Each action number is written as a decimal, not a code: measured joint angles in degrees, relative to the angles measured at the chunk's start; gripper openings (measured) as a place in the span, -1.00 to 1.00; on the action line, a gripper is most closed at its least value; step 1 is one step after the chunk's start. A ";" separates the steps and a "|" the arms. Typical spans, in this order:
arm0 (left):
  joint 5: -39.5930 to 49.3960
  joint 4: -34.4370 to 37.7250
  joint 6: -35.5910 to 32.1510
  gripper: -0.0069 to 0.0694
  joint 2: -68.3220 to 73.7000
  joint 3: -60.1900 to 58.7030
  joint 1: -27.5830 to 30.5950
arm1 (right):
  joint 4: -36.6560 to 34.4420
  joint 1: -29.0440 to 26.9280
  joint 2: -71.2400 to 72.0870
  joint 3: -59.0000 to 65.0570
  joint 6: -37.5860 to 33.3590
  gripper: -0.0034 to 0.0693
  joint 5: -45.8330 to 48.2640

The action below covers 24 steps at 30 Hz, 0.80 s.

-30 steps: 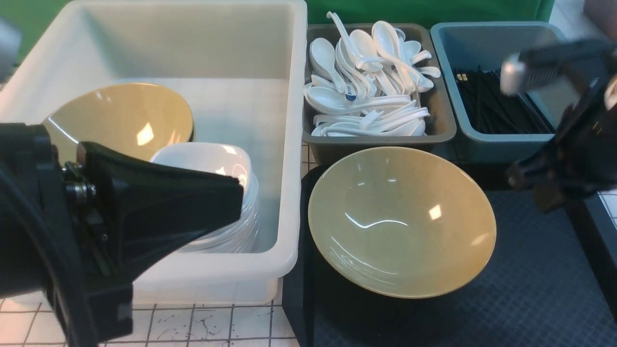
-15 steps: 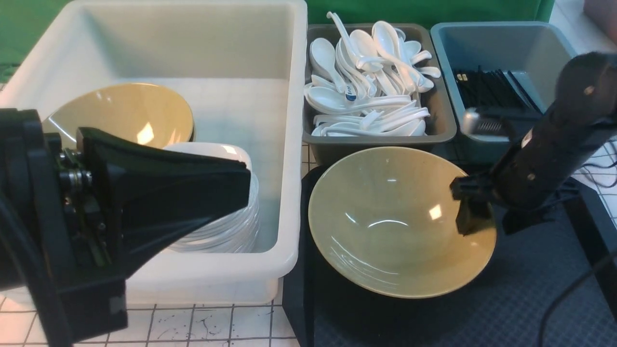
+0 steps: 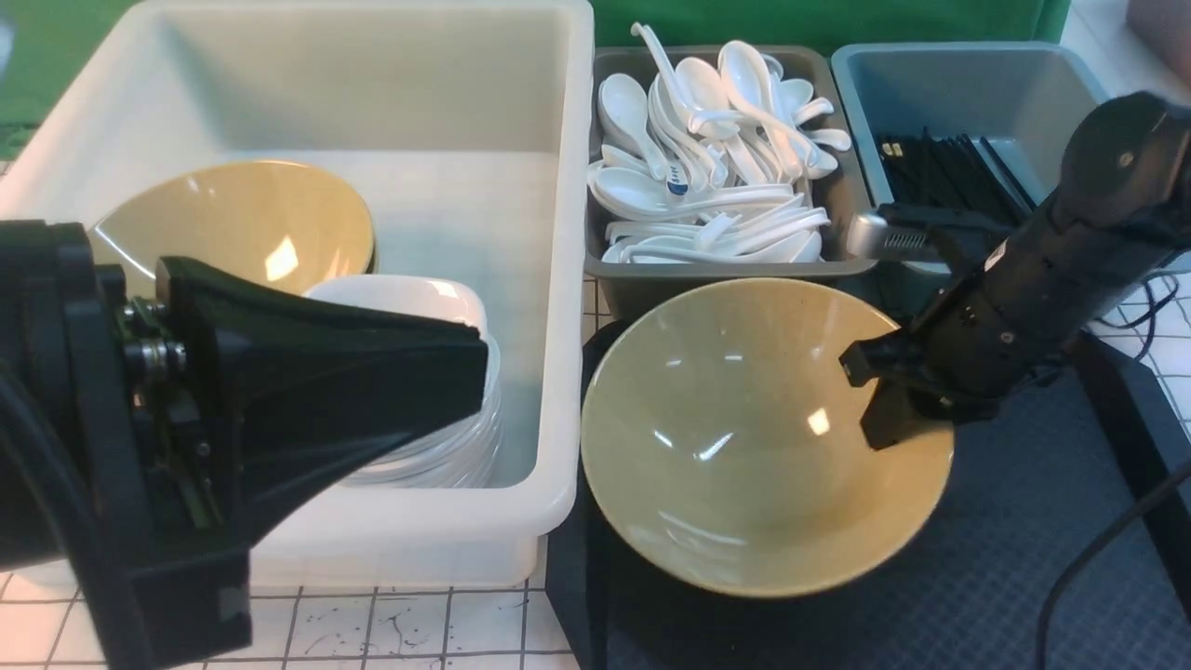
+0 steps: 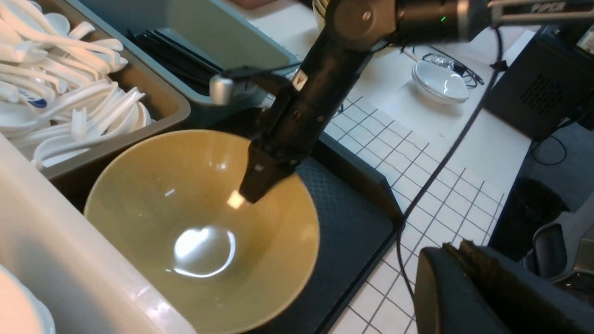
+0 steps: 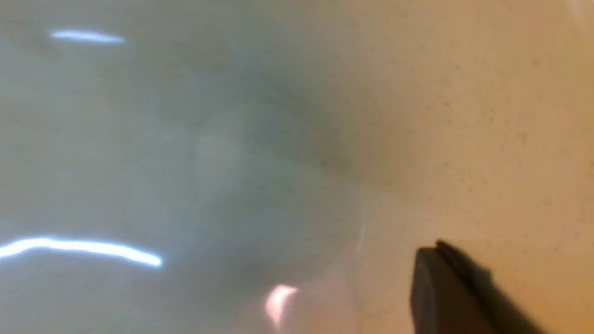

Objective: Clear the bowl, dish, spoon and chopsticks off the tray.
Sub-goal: Use the right arm to grab the yellow noodle bowl, then use the right arm to put the noodle bowl into the large storage box on the left

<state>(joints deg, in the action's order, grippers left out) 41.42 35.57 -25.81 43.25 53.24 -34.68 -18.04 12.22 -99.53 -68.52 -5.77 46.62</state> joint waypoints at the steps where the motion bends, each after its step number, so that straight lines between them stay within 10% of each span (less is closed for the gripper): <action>1: 0.02 -0.36 0.00 -0.82 0.00 0.00 0.00 | 1.61 0.00 1.93 0.00 0.00 -0.73 1.97; 10: -1.49 -9.51 5.76 -0.82 -0.73 0.00 0.00 | 7.67 0.53 22.23 -6.81 2.92 -0.76 14.30; 24: 5.34 -47.05 47.69 -0.82 -19.12 2.79 0.00 | 2.71 20.36 -11.65 -63.91 2.62 -0.76 11.41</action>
<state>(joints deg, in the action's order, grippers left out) 46.76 -11.47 21.88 24.13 56.03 -34.68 -15.34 32.58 -111.17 -132.43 -3.14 58.03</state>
